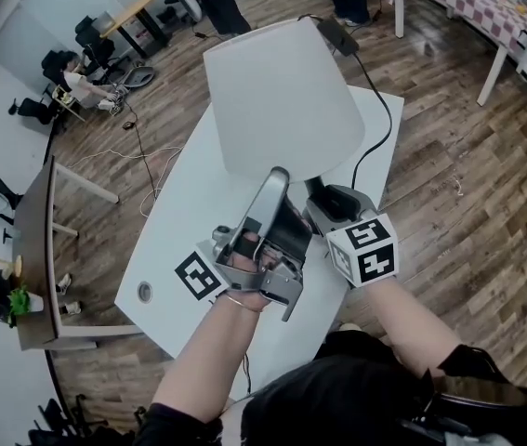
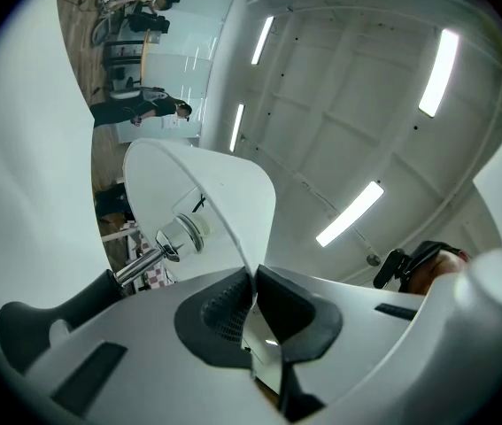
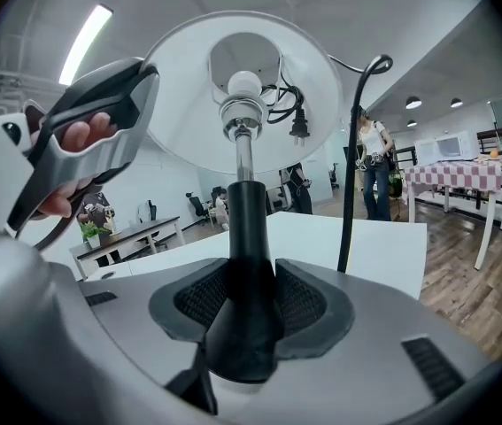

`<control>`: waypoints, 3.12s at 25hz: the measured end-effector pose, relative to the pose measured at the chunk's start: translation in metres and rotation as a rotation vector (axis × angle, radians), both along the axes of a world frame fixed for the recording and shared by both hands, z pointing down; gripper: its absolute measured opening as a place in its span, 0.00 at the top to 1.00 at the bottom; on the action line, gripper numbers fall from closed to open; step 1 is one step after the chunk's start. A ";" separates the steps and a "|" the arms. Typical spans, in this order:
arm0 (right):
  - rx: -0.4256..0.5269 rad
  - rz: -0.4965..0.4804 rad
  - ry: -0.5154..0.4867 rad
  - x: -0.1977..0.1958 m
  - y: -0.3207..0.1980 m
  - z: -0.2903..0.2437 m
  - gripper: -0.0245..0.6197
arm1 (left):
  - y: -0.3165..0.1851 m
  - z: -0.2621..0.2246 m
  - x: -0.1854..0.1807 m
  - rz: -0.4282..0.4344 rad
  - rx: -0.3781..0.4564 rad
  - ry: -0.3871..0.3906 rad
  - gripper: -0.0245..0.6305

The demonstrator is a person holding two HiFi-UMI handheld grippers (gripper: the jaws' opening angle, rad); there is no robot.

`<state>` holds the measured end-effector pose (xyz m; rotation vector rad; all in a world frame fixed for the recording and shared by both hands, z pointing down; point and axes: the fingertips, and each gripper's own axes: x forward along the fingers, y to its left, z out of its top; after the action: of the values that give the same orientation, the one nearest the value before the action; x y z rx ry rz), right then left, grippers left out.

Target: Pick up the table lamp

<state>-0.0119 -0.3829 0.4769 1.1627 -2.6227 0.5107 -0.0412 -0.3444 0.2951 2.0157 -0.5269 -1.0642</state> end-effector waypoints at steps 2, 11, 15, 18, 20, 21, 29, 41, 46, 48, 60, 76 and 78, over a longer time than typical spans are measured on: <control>0.018 0.004 -0.002 -0.003 0.009 -0.013 0.69 | 0.011 -0.013 -0.003 0.004 0.025 0.003 0.92; 0.107 0.036 0.000 -0.022 0.070 -0.075 0.69 | 0.084 -0.071 -0.027 0.047 0.137 0.013 0.93; 0.145 0.047 -0.010 -0.034 0.103 -0.101 0.69 | 0.123 -0.094 -0.039 0.061 0.183 0.003 0.93; 0.173 0.050 -0.018 -0.042 0.131 -0.118 0.69 | 0.154 -0.110 -0.048 0.067 0.219 -0.007 0.93; 0.189 0.053 -0.023 -0.048 0.152 -0.127 0.69 | 0.177 -0.119 -0.055 0.072 0.238 -0.014 0.93; 0.197 0.054 -0.025 -0.051 0.162 -0.132 0.69 | 0.188 -0.123 -0.058 0.074 0.248 -0.018 0.93; 0.256 0.075 -0.034 -0.076 0.245 -0.162 0.69 | 0.278 -0.148 -0.087 0.093 0.313 -0.038 0.93; 0.308 0.090 -0.039 -0.094 0.354 -0.186 0.70 | 0.388 -0.170 -0.106 0.115 0.389 -0.040 0.93; 0.304 0.087 -0.041 -0.092 0.372 -0.190 0.70 | 0.407 -0.175 -0.103 0.117 0.396 -0.045 0.93; 0.305 0.083 -0.037 -0.091 0.375 -0.192 0.70 | 0.410 -0.176 -0.103 0.113 0.395 -0.048 0.93; 0.324 0.060 -0.033 -0.093 0.379 -0.203 0.70 | 0.417 -0.187 -0.099 0.096 0.415 -0.084 0.93; 0.328 0.048 -0.026 -0.097 0.381 -0.198 0.70 | 0.415 -0.185 -0.098 0.101 0.433 -0.101 0.93; 0.330 0.046 -0.026 -0.097 0.382 -0.200 0.70 | 0.416 -0.187 -0.098 0.100 0.439 -0.101 0.93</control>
<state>-0.1093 -0.0008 0.2764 1.3172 -2.7810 0.0998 -0.1393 0.0714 0.1077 2.4603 -0.2524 -1.0901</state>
